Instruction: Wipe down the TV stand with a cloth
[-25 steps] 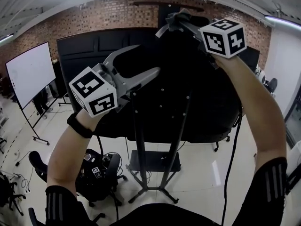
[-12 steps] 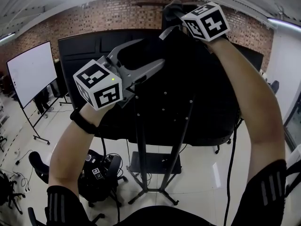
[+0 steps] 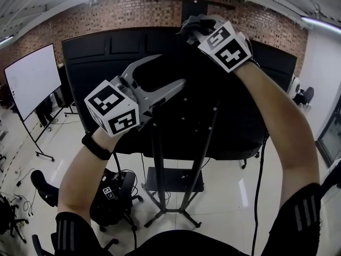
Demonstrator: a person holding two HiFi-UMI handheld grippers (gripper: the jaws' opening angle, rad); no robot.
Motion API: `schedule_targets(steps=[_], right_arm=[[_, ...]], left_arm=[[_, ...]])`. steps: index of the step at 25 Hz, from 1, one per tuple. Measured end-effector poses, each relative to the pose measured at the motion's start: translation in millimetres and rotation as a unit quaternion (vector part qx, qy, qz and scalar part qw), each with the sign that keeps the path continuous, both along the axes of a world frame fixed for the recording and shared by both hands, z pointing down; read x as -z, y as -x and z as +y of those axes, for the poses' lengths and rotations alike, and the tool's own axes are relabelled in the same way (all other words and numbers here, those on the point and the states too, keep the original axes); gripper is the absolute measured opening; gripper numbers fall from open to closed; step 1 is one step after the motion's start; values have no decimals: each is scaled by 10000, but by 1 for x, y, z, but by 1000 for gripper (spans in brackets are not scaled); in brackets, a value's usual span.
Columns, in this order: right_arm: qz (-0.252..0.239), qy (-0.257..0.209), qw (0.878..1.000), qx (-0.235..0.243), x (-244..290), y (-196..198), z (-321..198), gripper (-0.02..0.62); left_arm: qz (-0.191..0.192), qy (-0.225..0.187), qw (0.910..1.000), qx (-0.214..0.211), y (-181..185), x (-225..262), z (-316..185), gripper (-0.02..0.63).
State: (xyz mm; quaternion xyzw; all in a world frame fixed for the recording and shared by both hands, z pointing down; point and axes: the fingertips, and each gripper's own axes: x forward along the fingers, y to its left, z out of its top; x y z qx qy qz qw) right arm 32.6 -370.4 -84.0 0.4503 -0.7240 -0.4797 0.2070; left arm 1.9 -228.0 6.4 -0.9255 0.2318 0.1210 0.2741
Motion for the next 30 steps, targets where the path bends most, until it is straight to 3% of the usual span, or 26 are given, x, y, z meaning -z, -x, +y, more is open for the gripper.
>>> schedule_targets(steps=[4,10,15,30], right_arm=[[407,-31,9991,-138,-35,2,-3,58],[637,-142,9973,-322,-62,-2,0,58],[1215,-129,9912,-510,-108,1,-7,58],[2911,-310,9498,-1103,-215,13,-9,57]], left_arm=[[-51,70,9999,-58,-4,-19,4,337],[63,312,9995,-48,2,-47,5,337],[87,450,9989,92,11,-82,0,337],[-63,608,9979,219,15,-160,8,337]])
